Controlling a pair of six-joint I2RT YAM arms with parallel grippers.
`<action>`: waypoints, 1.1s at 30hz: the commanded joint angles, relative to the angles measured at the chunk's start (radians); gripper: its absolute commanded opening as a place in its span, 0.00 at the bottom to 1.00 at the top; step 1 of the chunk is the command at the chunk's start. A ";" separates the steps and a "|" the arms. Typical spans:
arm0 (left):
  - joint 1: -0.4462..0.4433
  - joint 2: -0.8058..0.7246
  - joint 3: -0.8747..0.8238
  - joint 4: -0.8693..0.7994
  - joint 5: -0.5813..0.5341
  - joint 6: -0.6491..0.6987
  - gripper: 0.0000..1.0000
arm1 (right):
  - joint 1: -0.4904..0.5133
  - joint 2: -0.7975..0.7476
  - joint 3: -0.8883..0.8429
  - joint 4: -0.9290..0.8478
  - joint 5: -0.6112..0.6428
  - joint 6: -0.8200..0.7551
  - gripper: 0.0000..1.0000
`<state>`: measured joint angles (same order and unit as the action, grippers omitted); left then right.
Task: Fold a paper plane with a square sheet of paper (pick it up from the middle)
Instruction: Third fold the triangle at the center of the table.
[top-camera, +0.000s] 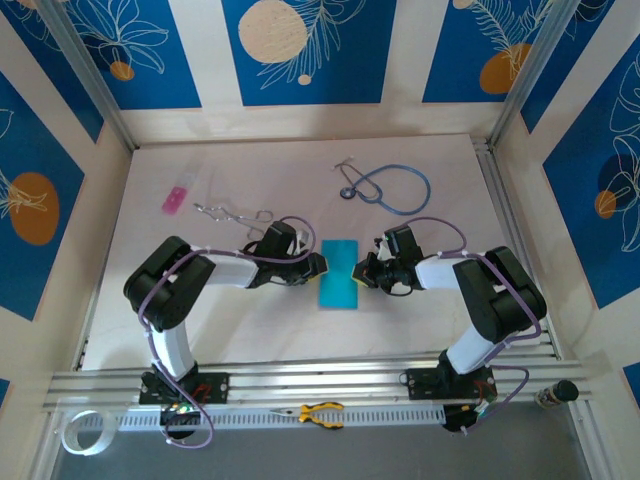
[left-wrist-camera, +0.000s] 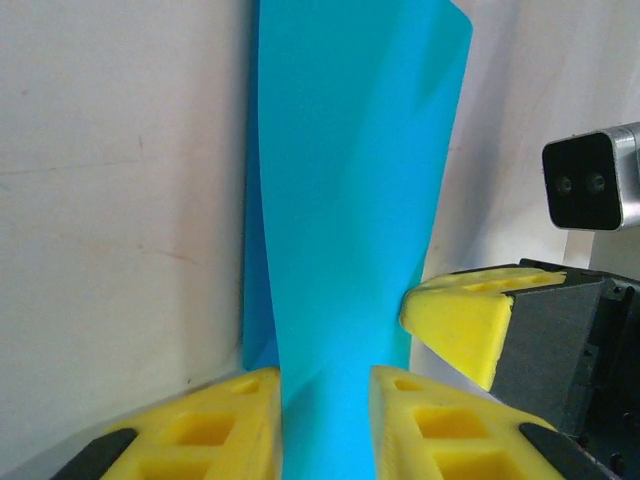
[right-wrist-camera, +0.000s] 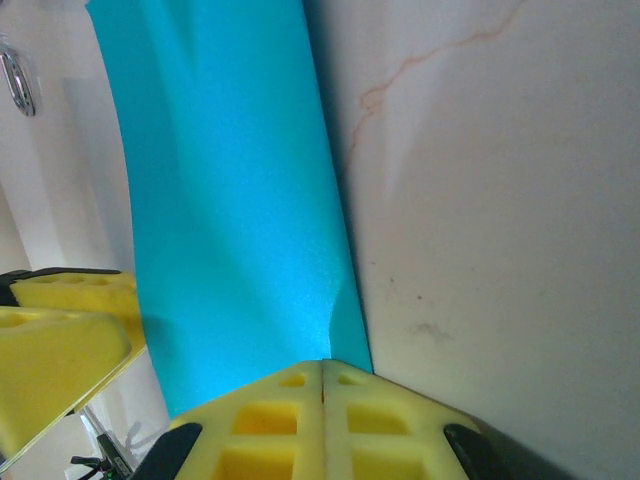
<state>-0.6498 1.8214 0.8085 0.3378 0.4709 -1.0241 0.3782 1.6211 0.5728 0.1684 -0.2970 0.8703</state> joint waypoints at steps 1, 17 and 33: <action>0.010 -0.016 -0.003 0.010 0.007 -0.012 0.26 | 0.001 0.028 -0.024 -0.072 0.018 -0.001 0.00; 0.014 -0.040 0.014 -0.096 -0.002 0.015 0.00 | 0.024 -0.107 -0.010 -0.083 0.018 -0.055 0.15; 0.061 -0.125 0.016 -0.220 -0.017 -0.006 0.00 | 0.473 -0.314 -0.028 0.003 0.576 -0.551 0.50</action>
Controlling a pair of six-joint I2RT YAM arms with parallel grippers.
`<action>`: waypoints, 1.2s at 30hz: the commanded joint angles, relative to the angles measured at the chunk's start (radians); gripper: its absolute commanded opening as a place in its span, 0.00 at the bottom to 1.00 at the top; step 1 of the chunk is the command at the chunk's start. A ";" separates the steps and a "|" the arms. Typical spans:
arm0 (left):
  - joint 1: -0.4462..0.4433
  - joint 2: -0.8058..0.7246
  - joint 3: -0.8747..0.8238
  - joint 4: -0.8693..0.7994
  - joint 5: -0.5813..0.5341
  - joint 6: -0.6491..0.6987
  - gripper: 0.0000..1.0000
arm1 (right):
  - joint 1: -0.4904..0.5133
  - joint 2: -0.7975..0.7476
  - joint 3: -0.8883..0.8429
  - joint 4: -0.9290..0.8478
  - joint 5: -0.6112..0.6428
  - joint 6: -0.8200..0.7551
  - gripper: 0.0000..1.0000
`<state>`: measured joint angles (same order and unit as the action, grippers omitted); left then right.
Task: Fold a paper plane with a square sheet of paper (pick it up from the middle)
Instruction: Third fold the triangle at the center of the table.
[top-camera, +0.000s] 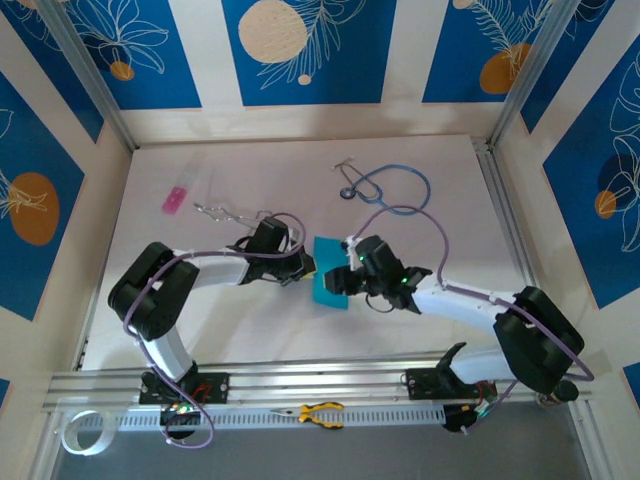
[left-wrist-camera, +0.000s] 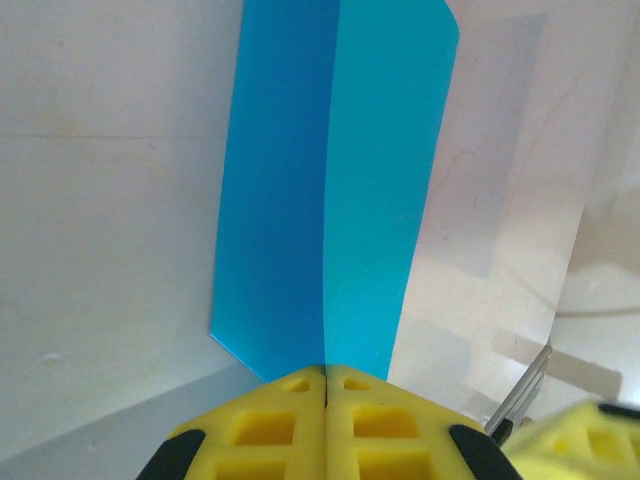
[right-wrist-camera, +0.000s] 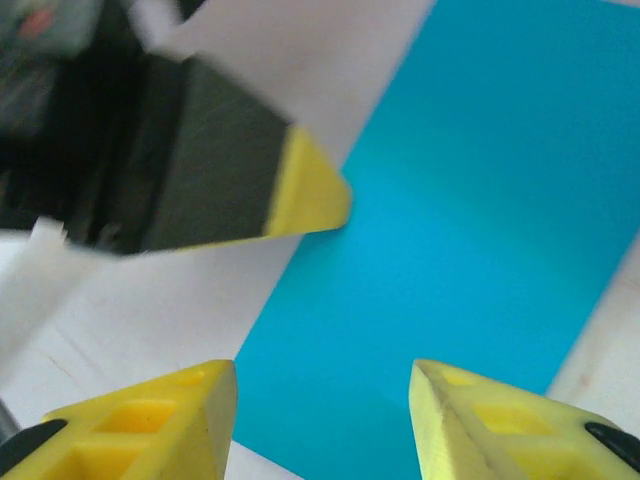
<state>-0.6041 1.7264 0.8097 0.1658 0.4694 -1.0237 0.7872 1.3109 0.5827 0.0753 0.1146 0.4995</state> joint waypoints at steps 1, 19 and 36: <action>0.018 -0.030 0.016 -0.056 -0.018 -0.007 0.00 | 0.100 0.006 -0.045 0.133 0.192 -0.233 0.50; 0.027 -0.014 0.014 -0.025 -0.003 -0.039 0.00 | 0.426 0.266 -0.013 0.348 0.673 -0.541 0.55; 0.027 -0.018 0.014 -0.032 -0.006 -0.035 0.00 | 0.428 0.262 -0.016 0.318 0.661 -0.535 0.30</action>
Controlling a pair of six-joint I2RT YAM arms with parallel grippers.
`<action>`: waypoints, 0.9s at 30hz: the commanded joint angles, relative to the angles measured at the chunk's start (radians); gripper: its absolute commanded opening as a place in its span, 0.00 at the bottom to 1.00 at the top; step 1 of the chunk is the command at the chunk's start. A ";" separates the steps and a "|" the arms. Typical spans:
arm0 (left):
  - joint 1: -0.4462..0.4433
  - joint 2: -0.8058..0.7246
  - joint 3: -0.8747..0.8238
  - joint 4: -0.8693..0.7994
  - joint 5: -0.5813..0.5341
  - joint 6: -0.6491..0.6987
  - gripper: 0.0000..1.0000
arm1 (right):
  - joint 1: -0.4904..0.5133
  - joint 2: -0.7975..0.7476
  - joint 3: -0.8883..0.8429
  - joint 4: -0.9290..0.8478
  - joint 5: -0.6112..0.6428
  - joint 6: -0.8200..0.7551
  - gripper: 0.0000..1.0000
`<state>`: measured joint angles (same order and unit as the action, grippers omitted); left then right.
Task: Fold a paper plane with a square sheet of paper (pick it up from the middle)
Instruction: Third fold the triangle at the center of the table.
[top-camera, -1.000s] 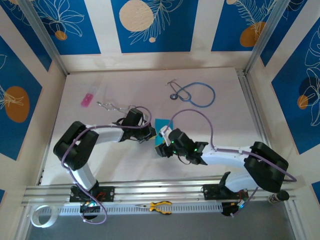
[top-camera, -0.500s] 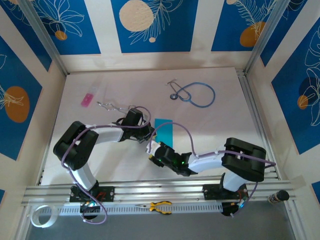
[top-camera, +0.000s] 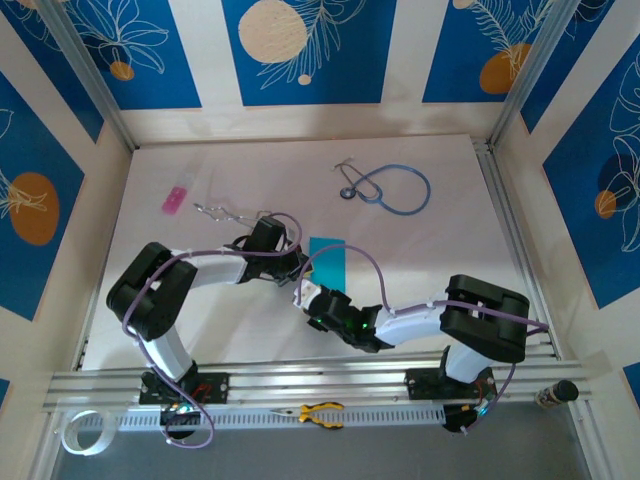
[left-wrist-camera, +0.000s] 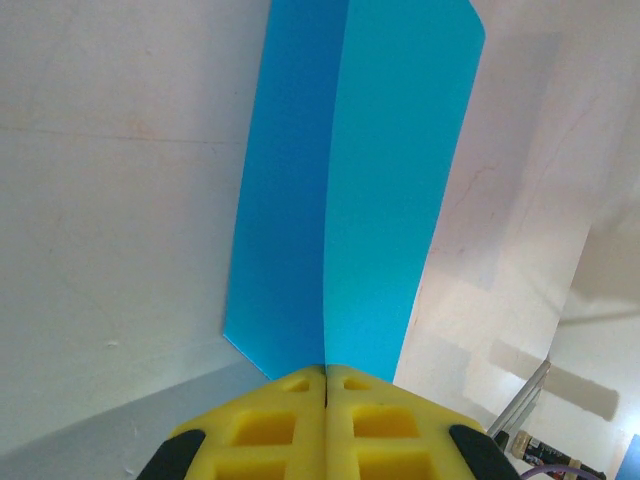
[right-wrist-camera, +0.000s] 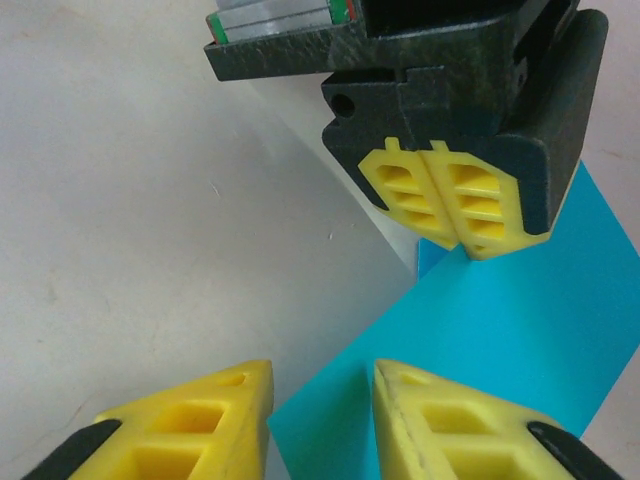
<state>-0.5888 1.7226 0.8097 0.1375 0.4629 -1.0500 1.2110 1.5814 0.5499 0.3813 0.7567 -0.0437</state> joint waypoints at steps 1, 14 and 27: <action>0.012 -0.015 0.014 -0.006 -0.001 -0.009 0.00 | 0.005 -0.012 0.015 0.011 0.017 0.011 0.28; 0.011 -0.016 0.015 -0.015 -0.009 -0.007 0.00 | -0.018 -0.032 0.008 -0.007 -0.005 0.048 0.11; 0.021 -0.073 0.035 -0.134 -0.063 0.070 0.24 | -0.052 -0.098 -0.033 0.003 -0.097 0.096 0.04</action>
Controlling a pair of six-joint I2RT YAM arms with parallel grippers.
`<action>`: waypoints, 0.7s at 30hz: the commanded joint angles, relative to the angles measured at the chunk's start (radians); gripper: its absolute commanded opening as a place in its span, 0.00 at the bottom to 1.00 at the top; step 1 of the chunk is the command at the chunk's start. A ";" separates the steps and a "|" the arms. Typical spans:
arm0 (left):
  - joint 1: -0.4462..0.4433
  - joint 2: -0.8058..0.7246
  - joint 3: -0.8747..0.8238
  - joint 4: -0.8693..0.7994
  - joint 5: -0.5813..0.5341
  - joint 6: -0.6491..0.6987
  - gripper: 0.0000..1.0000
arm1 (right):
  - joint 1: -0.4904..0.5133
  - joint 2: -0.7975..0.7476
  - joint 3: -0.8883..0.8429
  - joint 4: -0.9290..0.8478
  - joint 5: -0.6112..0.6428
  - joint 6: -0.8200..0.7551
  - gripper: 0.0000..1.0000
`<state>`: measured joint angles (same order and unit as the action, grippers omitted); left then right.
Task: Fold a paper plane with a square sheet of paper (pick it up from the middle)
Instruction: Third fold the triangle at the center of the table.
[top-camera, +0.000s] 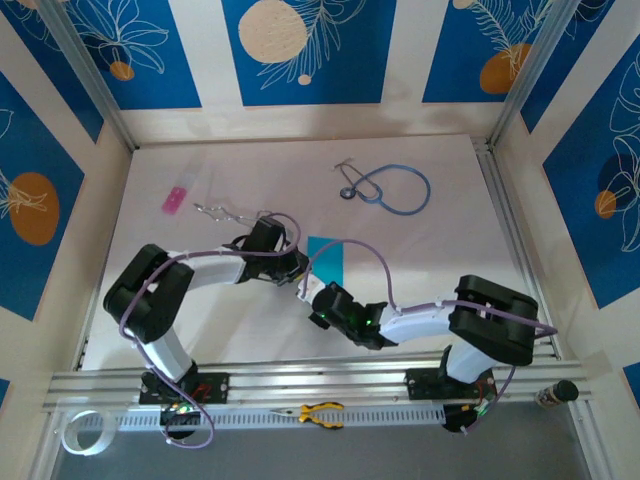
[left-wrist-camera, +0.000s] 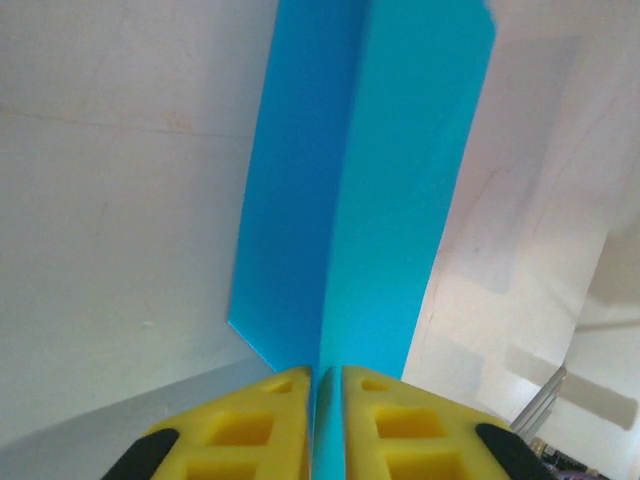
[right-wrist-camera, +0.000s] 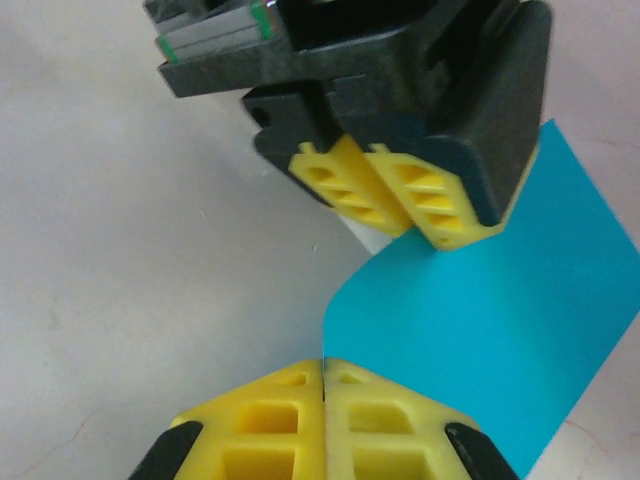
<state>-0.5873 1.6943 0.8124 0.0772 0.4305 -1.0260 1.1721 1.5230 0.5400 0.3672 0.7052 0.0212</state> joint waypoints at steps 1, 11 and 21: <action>0.021 -0.055 0.033 -0.080 -0.035 0.056 0.26 | -0.020 -0.051 -0.030 0.018 -0.069 0.036 0.04; 0.029 -0.143 0.067 -0.201 -0.105 0.142 0.48 | -0.150 -0.140 -0.068 0.009 -0.377 0.106 0.04; 0.052 -0.077 0.223 -0.248 -0.006 0.283 0.42 | -0.334 -0.199 -0.094 -0.019 -0.733 0.186 0.03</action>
<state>-0.5507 1.5799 0.9646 -0.1448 0.3706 -0.8158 0.8650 1.3445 0.4656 0.3649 0.1230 0.1658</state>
